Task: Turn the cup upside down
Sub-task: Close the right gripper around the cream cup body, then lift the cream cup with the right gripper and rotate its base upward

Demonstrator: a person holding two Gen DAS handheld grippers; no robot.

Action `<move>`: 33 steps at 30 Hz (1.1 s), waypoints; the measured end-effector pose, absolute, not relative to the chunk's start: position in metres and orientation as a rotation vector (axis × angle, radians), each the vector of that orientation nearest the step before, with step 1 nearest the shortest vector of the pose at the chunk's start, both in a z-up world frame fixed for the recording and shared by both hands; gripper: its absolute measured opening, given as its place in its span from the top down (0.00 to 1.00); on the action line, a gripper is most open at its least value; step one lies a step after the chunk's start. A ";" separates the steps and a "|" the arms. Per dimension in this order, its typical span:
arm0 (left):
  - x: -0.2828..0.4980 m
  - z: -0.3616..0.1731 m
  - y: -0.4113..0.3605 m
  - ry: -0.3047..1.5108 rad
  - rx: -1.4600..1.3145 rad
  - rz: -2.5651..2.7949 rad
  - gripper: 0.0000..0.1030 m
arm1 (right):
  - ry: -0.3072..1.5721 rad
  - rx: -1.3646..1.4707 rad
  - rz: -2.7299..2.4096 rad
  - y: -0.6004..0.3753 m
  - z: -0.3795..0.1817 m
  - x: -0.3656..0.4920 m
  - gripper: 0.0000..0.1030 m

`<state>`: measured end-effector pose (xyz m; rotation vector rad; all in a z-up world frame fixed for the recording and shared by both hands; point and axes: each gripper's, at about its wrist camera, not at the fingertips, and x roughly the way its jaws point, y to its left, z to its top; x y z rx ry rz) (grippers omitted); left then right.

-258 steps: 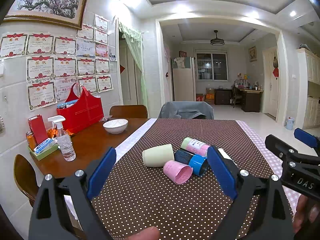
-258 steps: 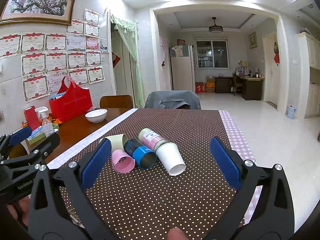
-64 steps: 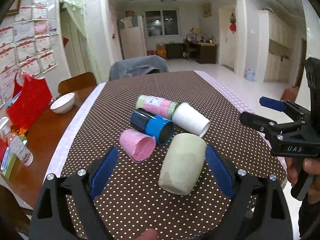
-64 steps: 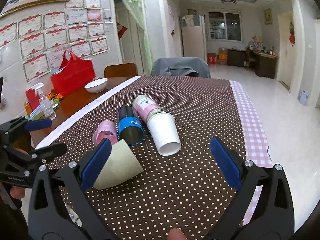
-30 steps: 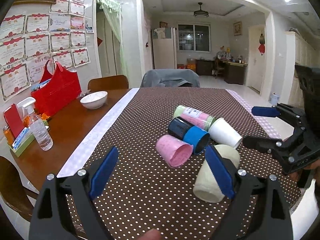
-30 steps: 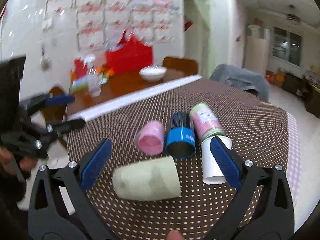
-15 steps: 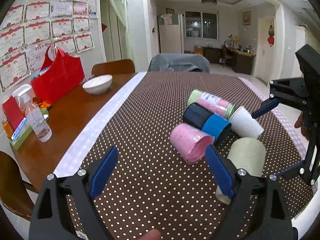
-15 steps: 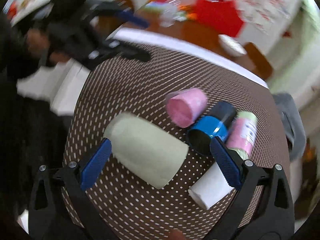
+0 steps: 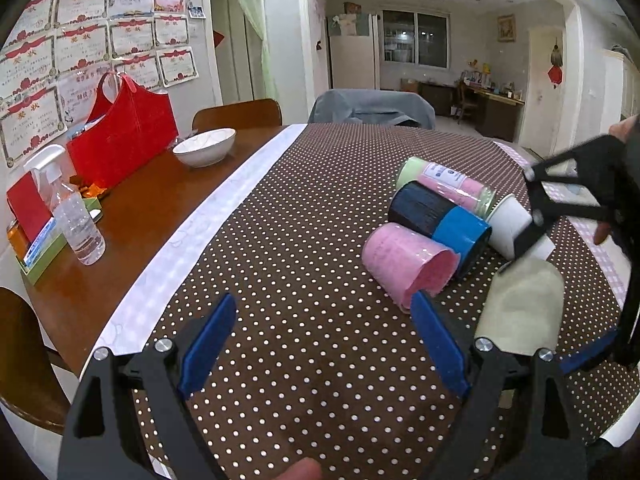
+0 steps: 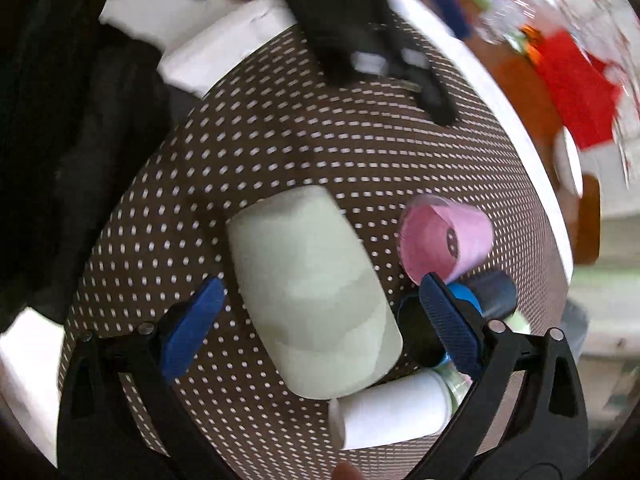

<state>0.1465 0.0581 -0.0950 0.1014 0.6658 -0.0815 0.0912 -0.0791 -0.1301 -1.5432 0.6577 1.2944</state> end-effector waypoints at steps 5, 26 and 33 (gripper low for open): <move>0.154 -0.104 0.061 0.681 0.095 -0.095 0.15 | 0.645 -1.643 1.312 -0.072 -0.144 0.081 0.11; 0.156 -0.120 0.068 0.705 0.045 -0.117 0.15 | 0.796 -1.439 1.185 -0.061 -0.143 0.116 0.28; 0.141 -0.114 0.059 0.671 0.050 -0.154 0.15 | 0.833 -1.056 1.069 -0.086 -0.114 0.137 0.28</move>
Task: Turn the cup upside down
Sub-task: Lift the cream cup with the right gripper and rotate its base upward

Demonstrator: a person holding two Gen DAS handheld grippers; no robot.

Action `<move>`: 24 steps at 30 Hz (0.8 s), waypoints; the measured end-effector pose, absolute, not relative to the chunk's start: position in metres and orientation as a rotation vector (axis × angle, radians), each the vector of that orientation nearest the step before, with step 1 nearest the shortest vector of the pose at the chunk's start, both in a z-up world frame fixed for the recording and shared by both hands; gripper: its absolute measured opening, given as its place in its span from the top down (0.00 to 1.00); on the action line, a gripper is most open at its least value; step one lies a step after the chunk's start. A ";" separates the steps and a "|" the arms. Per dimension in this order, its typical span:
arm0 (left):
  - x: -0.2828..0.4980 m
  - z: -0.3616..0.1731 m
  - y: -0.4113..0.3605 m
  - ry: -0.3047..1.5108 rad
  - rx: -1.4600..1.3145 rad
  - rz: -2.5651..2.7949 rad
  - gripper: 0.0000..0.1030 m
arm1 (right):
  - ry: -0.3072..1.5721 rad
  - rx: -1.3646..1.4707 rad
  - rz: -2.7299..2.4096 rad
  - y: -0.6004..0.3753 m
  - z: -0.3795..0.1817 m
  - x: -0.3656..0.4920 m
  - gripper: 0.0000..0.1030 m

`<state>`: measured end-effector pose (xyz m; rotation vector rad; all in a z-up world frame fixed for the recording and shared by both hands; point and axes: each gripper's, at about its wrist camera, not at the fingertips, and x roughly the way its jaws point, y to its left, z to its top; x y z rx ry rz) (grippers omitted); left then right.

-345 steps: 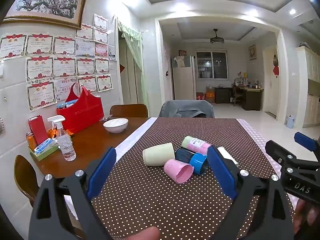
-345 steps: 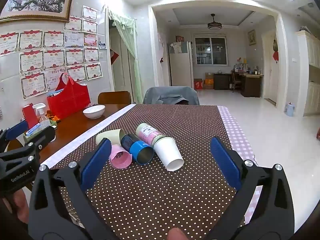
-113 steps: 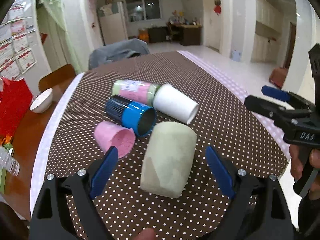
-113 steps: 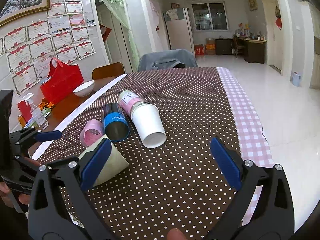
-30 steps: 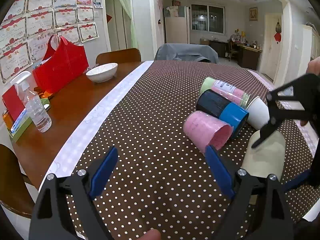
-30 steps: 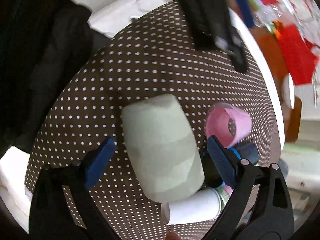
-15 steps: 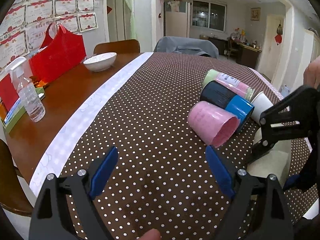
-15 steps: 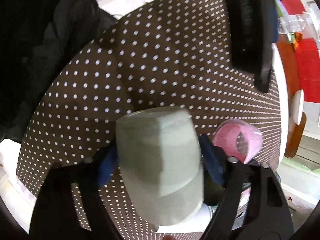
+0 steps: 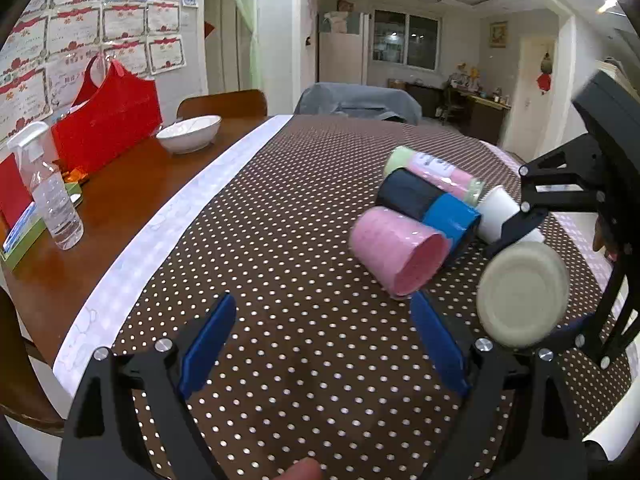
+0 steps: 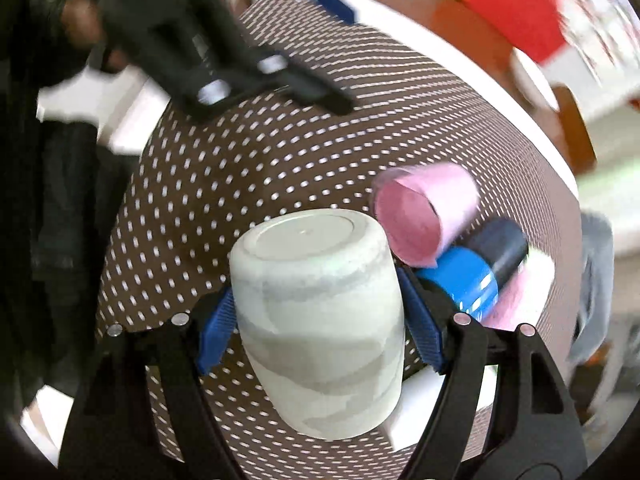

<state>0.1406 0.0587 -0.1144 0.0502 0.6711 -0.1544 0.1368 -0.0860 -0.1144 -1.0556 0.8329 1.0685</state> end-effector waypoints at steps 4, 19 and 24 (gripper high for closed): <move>0.129 -0.108 0.054 0.642 0.061 -0.169 0.15 | 0.829 -0.889 0.993 -0.101 -0.103 0.147 0.28; 0.099 -0.093 0.041 0.596 0.081 -0.183 0.15 | 0.724 -0.075 0.742 -0.160 -0.060 0.161 0.28; 0.092 -0.090 0.039 0.592 0.070 -0.184 0.15 | 0.639 0.126 0.604 -0.175 -0.062 0.142 0.28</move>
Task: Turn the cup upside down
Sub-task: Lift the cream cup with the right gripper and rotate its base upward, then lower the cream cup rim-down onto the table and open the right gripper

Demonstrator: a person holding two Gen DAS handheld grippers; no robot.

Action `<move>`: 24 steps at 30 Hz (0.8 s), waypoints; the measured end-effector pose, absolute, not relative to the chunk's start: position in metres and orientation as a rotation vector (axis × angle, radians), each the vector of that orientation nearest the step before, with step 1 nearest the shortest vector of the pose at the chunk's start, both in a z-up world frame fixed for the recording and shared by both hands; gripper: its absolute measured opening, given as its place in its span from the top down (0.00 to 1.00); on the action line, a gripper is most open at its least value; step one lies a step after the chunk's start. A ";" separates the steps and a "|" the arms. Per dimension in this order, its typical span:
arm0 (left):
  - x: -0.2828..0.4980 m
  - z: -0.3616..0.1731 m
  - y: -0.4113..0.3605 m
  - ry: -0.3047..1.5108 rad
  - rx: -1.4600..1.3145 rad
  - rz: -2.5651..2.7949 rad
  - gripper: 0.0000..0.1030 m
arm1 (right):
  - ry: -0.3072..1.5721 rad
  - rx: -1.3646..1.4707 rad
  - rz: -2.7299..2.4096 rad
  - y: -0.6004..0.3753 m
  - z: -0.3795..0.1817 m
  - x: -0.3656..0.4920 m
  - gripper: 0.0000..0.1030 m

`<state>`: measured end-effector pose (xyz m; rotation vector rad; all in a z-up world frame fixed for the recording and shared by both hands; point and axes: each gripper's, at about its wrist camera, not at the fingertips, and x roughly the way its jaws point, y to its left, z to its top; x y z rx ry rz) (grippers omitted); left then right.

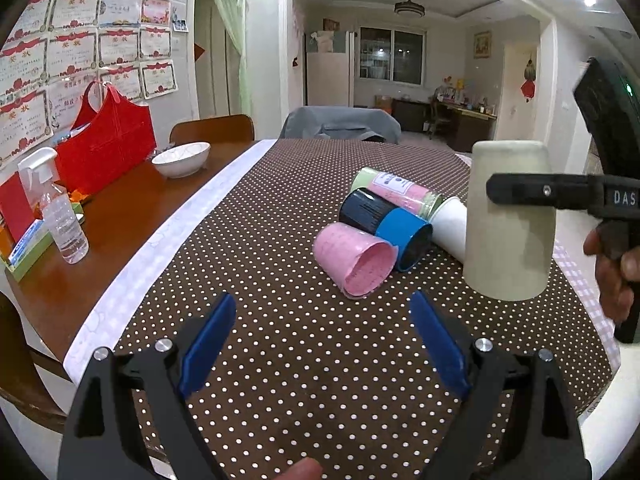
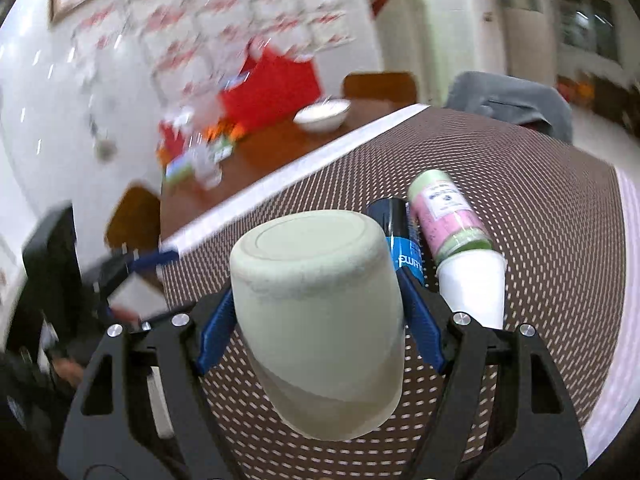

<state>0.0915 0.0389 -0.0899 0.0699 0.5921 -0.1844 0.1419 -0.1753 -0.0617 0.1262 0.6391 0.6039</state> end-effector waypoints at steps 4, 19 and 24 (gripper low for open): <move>0.087 -0.086 0.036 0.585 0.056 -0.186 0.15 | 0.567 0.197 0.469 -0.179 -0.075 0.126 0.28; 0.085 -0.079 0.038 0.573 0.049 -0.174 0.15 | 0.475 0.160 0.317 -0.146 -0.115 0.118 0.28; 0.085 -0.078 0.038 0.572 0.056 -0.177 0.15 | 0.515 0.177 0.302 -0.148 -0.129 0.121 0.28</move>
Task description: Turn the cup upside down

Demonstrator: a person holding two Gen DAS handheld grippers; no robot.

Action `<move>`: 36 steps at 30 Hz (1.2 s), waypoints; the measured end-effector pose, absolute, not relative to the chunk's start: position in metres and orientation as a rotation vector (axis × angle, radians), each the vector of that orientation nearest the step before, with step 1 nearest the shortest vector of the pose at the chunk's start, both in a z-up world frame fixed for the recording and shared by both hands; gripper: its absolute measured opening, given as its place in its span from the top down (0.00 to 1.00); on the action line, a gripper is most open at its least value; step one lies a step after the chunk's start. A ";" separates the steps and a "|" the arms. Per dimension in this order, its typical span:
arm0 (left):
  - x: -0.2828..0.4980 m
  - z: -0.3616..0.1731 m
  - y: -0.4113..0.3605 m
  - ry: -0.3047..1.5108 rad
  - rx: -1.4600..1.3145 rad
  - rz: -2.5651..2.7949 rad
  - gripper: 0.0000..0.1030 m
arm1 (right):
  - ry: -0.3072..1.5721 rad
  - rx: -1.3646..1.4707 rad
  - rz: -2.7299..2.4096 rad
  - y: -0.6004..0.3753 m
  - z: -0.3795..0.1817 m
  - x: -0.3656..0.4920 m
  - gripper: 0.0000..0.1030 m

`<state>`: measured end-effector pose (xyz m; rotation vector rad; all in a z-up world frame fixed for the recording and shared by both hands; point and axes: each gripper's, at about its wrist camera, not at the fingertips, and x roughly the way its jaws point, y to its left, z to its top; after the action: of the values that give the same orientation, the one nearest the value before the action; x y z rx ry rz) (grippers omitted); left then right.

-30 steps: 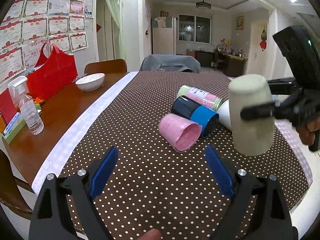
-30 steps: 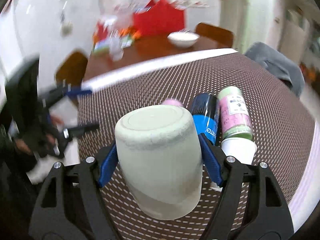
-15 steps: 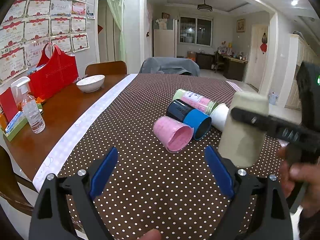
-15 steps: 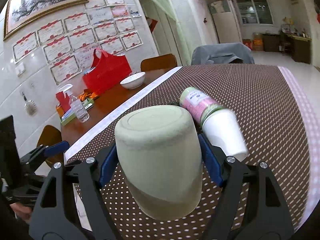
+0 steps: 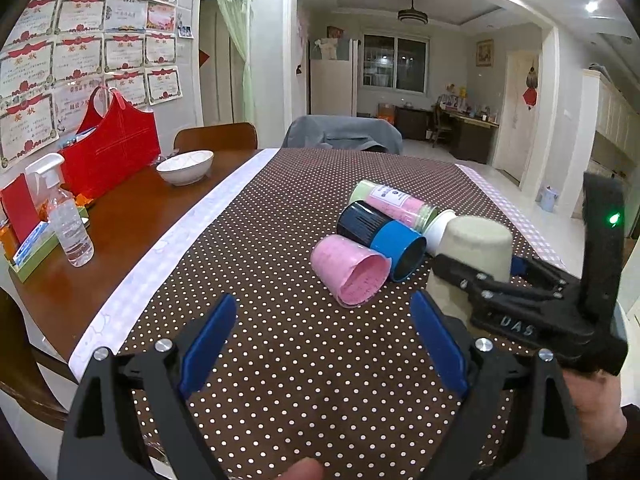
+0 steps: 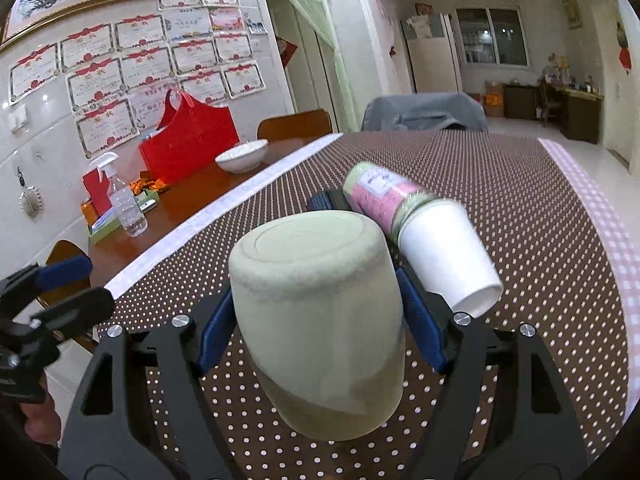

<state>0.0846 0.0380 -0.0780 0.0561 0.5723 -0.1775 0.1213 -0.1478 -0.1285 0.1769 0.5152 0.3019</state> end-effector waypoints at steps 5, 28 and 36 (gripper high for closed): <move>0.082 -0.074 0.036 0.563 0.063 -0.179 0.15 | 0.494 0.207 0.310 -0.156 -0.122 0.110 0.06; 0.042 -0.035 0.007 0.470 0.102 -0.199 0.15 | 0.379 0.274 0.225 -0.188 -0.046 0.039 0.06; 0.024 -0.019 0.003 0.419 0.094 -0.187 0.15 | 0.345 0.238 0.137 -0.193 -0.028 0.008 0.06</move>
<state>0.0242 0.0031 -0.0192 0.0936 0.4192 -0.1874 0.0077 -0.1925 -0.0284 0.2384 0.3455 0.1372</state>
